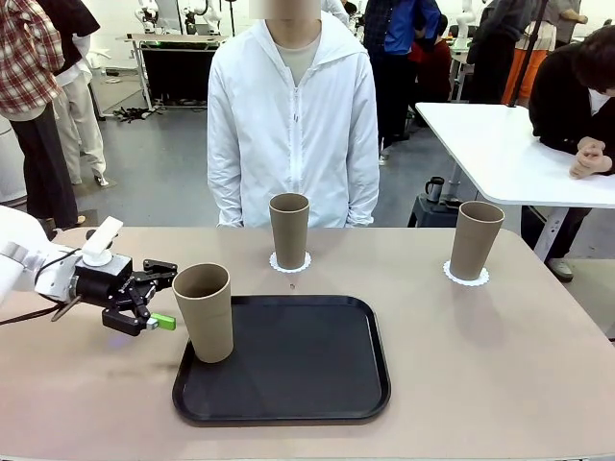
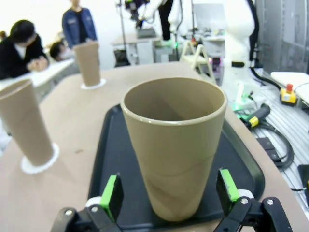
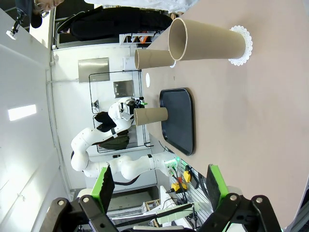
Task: Place coasters on the table and set cups on them.
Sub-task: Take one Reusable plastic cup from the Flat Tray and place it on a coaster set by the human.
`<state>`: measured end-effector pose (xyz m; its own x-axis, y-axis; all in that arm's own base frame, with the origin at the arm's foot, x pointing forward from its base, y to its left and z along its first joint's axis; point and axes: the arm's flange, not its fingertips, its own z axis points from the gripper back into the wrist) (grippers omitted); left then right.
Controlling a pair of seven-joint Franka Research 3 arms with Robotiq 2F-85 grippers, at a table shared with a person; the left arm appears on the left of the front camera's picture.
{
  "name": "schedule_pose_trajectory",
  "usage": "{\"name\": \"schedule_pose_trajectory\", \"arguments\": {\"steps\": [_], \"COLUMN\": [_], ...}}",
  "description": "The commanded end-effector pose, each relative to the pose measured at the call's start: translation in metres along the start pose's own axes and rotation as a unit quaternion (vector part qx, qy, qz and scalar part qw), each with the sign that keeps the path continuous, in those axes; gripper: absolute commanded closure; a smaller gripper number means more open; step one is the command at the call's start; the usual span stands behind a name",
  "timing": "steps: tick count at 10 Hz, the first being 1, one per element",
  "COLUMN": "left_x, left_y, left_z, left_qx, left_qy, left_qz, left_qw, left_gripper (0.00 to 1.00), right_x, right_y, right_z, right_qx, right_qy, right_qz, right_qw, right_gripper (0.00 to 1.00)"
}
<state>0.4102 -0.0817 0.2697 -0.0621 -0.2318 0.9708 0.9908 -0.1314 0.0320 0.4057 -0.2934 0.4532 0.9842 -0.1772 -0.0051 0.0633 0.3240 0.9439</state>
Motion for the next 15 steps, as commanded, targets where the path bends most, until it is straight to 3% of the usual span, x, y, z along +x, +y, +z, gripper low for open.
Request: {"name": "schedule_pose_trajectory", "arguments": {"steps": [1,15], "left_x": [-0.005,-0.022], "left_y": [0.006,0.012], "left_z": [-0.010,-0.054], "left_qx": [0.006,-0.049], "left_qy": [-0.018,0.014], "left_qz": [-0.028,-0.017], "left_qw": [0.999,0.999], "left_gripper": [0.00,0.00], "right_x": [0.000,0.000], "right_y": [0.001,0.001], "right_z": [0.000,0.000], "right_qx": [-0.003,-0.003], "right_qy": [-0.003,-0.003], "right_qz": [-0.002,-0.002], "right_qw": [1.000,1.000], "right_gripper": [0.00,0.00]}}
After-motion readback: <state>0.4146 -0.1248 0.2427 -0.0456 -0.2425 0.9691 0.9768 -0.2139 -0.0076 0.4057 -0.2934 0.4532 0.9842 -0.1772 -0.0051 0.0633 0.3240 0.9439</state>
